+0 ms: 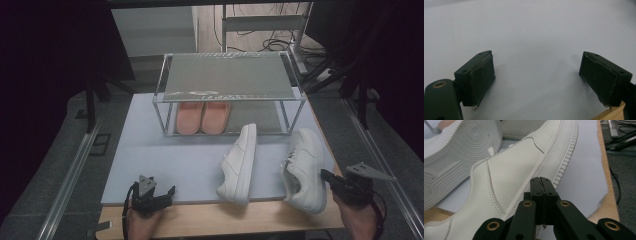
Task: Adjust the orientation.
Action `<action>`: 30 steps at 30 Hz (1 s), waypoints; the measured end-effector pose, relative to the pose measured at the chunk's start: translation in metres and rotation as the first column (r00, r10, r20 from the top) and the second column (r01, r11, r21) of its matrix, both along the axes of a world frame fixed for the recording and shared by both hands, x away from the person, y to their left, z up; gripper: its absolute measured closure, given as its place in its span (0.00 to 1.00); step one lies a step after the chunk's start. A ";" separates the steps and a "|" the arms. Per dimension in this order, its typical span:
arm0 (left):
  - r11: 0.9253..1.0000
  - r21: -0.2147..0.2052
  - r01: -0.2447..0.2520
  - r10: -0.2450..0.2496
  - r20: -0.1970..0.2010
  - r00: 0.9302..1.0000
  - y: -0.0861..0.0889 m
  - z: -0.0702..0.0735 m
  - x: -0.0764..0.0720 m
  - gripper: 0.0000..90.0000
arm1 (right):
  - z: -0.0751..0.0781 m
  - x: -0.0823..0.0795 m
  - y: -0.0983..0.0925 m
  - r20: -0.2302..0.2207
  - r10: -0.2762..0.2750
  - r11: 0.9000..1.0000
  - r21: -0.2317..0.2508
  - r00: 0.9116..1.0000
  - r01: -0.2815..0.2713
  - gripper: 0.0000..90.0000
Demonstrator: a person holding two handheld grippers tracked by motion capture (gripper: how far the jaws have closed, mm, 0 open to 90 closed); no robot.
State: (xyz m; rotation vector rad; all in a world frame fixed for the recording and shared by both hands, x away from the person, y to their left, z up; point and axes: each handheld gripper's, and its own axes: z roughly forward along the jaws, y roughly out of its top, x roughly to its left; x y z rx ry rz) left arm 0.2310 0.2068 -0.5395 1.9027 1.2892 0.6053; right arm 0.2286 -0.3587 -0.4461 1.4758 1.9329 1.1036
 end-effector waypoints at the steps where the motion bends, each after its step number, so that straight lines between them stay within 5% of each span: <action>1: 1.000 0.000 0.000 0.000 0.000 1.000 0.000 0.000 0.000 0.14 | 0.000 0.000 -0.001 -0.002 -0.010 1.000 -0.007 1.000 0.010 0.99; 12: 1.000 0.000 0.000 0.000 0.000 1.000 0.000 0.000 0.000 0.14 | -0.013 0.000 -0.024 -0.040 -0.111 0.993 -0.053 0.993 0.109 0.99; 17: 1.000 0.000 0.000 0.000 0.000 1.000 0.000 0.000 0.000 0.14 | -0.028 0.005 -0.034 -0.063 -0.174 0.982 -0.082 0.983 0.169 0.99; 24: 1.000 -0.001 0.000 0.000 0.000 1.000 0.000 0.000 0.000 0.14 | -0.048 0.016 -0.035 -0.102 -0.139 0.990 -0.003 0.985 0.140 0.99; 27: 1.000 -0.001 0.000 0.000 0.000 1.000 0.000 0.000 0.000 0.14 | -0.048 0.017 -0.032 -0.096 -0.135 0.991 -0.029 0.986 0.133 0.99; 30: 1.000 -0.001 0.000 0.000 0.000 1.000 0.000 0.000 0.000 0.14 | -0.046 0.015 -0.037 -0.092 -0.119 0.993 -0.001 0.989 0.120 0.99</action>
